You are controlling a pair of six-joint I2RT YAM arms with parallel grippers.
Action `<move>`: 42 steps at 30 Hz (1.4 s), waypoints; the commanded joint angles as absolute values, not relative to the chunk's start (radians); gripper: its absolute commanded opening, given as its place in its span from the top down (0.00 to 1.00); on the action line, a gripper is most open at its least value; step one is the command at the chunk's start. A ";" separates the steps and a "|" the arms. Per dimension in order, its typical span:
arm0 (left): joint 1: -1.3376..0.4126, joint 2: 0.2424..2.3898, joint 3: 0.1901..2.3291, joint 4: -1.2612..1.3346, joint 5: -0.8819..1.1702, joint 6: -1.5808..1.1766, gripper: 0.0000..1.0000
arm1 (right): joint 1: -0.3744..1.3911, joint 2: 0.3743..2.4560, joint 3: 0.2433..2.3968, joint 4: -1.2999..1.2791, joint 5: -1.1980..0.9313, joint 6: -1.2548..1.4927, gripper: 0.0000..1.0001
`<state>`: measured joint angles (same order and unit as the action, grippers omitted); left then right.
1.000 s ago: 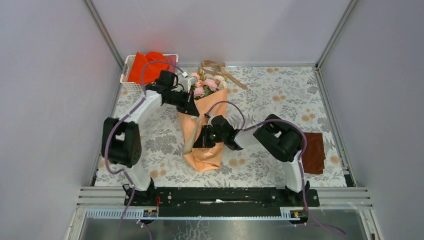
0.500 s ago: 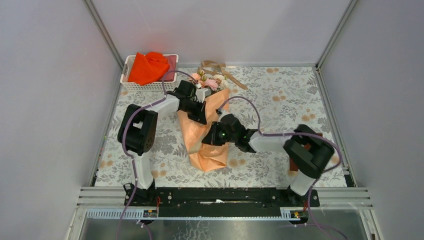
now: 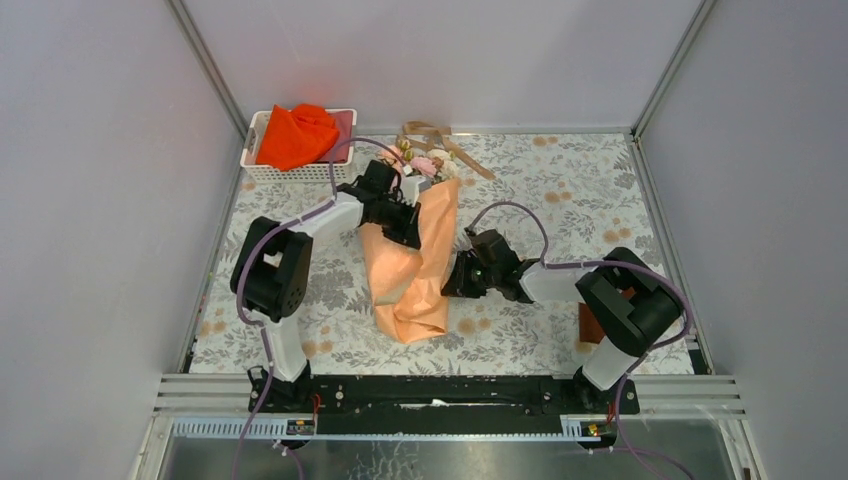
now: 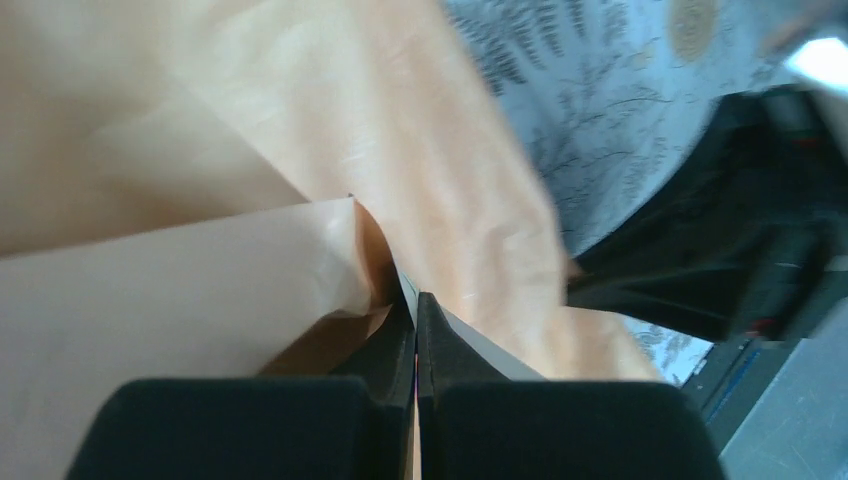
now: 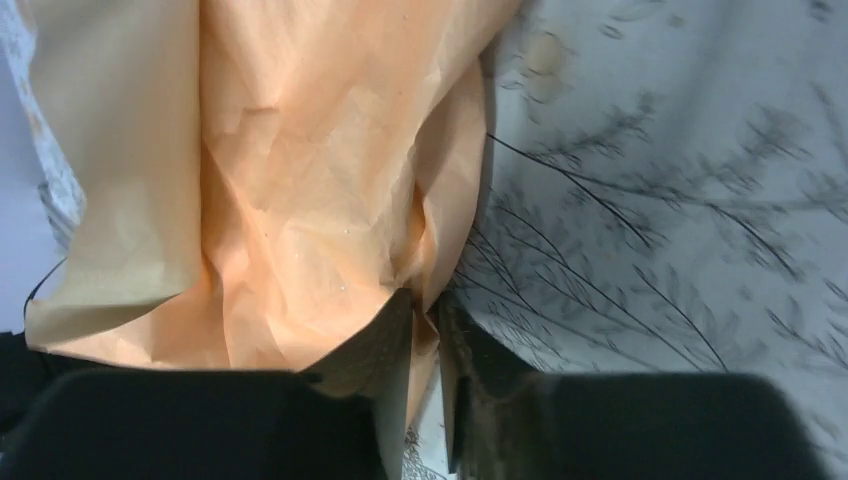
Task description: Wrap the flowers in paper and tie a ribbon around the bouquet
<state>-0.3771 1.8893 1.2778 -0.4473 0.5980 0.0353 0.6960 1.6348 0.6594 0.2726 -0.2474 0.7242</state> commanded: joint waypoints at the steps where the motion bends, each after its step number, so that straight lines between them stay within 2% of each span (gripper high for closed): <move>1: -0.436 1.819 1.343 -0.420 0.643 -0.027 1.00 | 0.702 1.734 0.700 0.319 -0.301 0.671 0.84; 4: -0.482 1.796 1.387 -0.419 0.678 -0.065 1.00 | 0.701 1.787 0.727 0.334 -0.314 0.653 0.94; 9: -0.514 1.834 1.427 -0.347 0.694 -0.154 1.00 | 0.701 1.819 0.718 0.388 -0.311 0.664 1.00; 12: -0.513 1.915 1.430 -0.299 0.580 -0.155 1.00 | 0.703 1.803 0.674 0.479 -0.308 0.712 1.00; 15: -0.511 2.010 1.435 -0.280 0.550 -0.149 1.00 | 0.727 1.777 0.620 0.547 -0.264 0.760 1.00; 23: -0.514 2.157 1.431 -0.240 0.535 -0.139 1.00 | 0.800 1.690 0.591 0.485 -0.154 0.810 0.98; 29: -0.514 2.171 1.399 -0.214 0.527 -0.127 1.00 | 0.797 1.527 0.637 0.142 -0.060 0.750 0.79; 33: -0.514 2.164 1.390 -0.207 0.531 -0.119 1.00 | 0.696 1.384 0.635 -0.036 -0.066 0.639 0.66; 37: -0.514 2.153 1.393 -0.208 0.534 -0.117 1.00 | 0.587 1.334 0.679 -0.041 -0.130 0.518 0.50; 40: -0.514 2.151 1.394 -0.209 0.532 -0.117 1.00 | 0.560 1.387 0.741 0.029 -0.150 0.465 0.34; 42: -0.514 2.150 1.397 -0.212 0.529 -0.117 1.00 | 0.550 1.453 0.778 0.082 -0.190 0.460 0.30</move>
<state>-0.5148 2.1365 1.4147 -0.2447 0.5865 -0.1501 0.5648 1.3750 0.6819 0.0105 -0.1219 0.5545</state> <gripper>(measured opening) 0.006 0.667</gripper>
